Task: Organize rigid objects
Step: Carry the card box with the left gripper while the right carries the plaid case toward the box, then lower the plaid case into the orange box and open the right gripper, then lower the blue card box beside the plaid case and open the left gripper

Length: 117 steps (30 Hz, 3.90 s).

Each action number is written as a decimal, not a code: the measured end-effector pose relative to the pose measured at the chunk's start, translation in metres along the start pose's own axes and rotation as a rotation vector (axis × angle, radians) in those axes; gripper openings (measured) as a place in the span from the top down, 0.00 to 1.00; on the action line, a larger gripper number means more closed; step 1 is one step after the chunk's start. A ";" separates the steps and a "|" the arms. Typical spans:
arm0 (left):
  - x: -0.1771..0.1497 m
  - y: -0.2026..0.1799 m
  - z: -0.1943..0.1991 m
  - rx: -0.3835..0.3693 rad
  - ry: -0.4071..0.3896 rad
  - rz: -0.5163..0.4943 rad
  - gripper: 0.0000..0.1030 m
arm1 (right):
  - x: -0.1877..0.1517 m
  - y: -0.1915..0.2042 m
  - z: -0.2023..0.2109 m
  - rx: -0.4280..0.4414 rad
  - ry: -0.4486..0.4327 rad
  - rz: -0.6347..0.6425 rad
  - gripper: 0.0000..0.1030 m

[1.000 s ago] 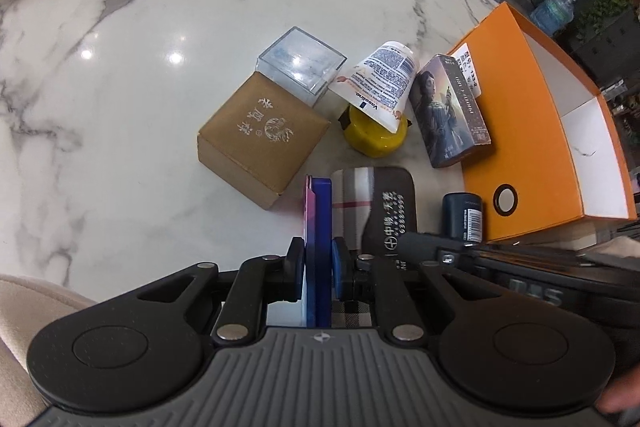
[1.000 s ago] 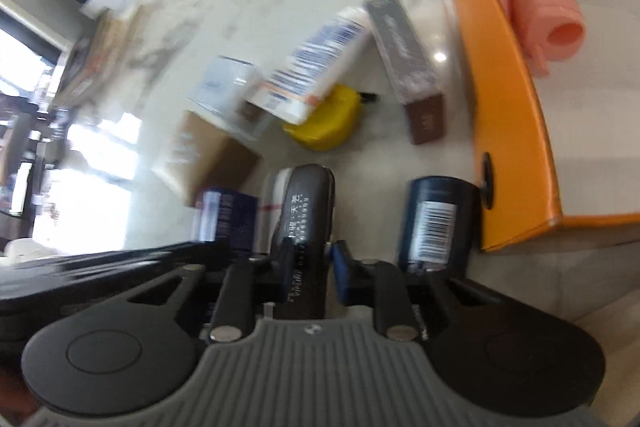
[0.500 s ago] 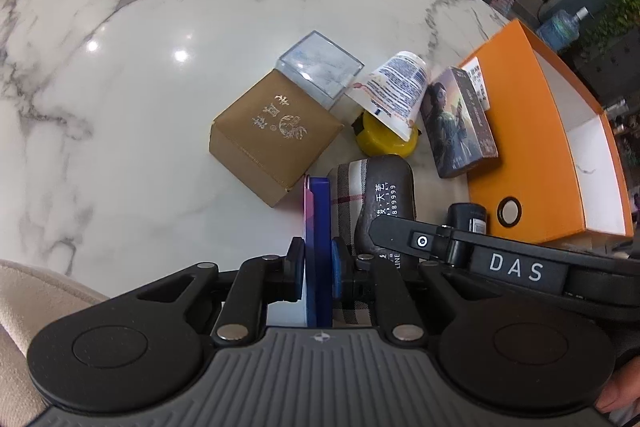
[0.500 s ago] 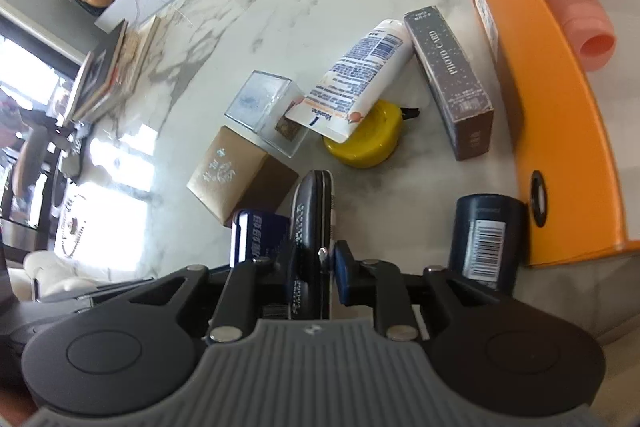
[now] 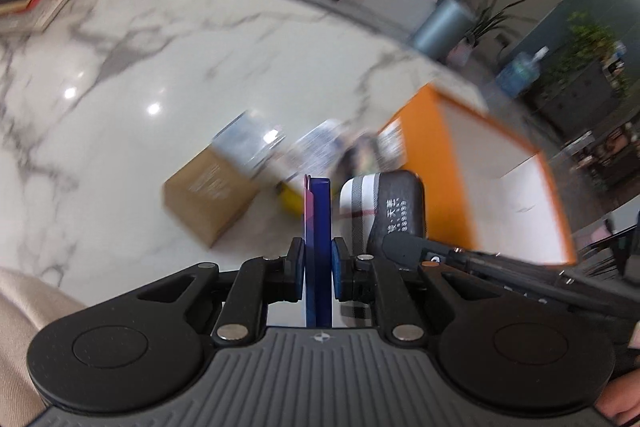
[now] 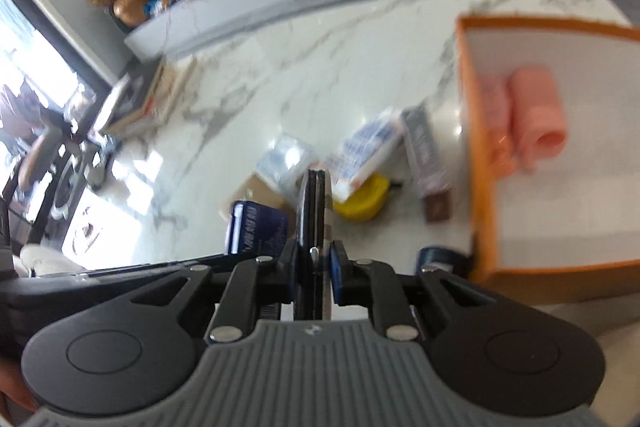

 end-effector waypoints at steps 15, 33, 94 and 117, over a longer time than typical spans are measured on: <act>0.048 -0.177 -0.040 -0.237 -0.023 -0.121 0.86 | 0.065 -0.135 0.107 -0.103 -0.243 -0.178 0.84; 0.050 -0.178 -0.146 -0.082 0.068 -0.122 0.86 | 0.095 -0.253 0.027 -0.128 -0.006 -0.218 0.85; 0.003 -0.230 -0.277 -0.071 0.308 -0.102 0.71 | 0.086 -0.304 -0.009 -0.345 0.210 0.189 0.72; -0.002 -0.204 -0.201 -0.078 0.348 -0.212 0.70 | 0.068 -0.286 -0.043 -0.222 0.367 0.172 0.62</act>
Point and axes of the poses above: each gripper's, at about its wrist camera, not at the fingertips, and z roughly against the way its jaws point, y to its left, x to its top, the point moved 10 cm from there along -z, roughly the way its jaws point, and after that the axes turned 6 degrees about -y, right-handed, at the moved point
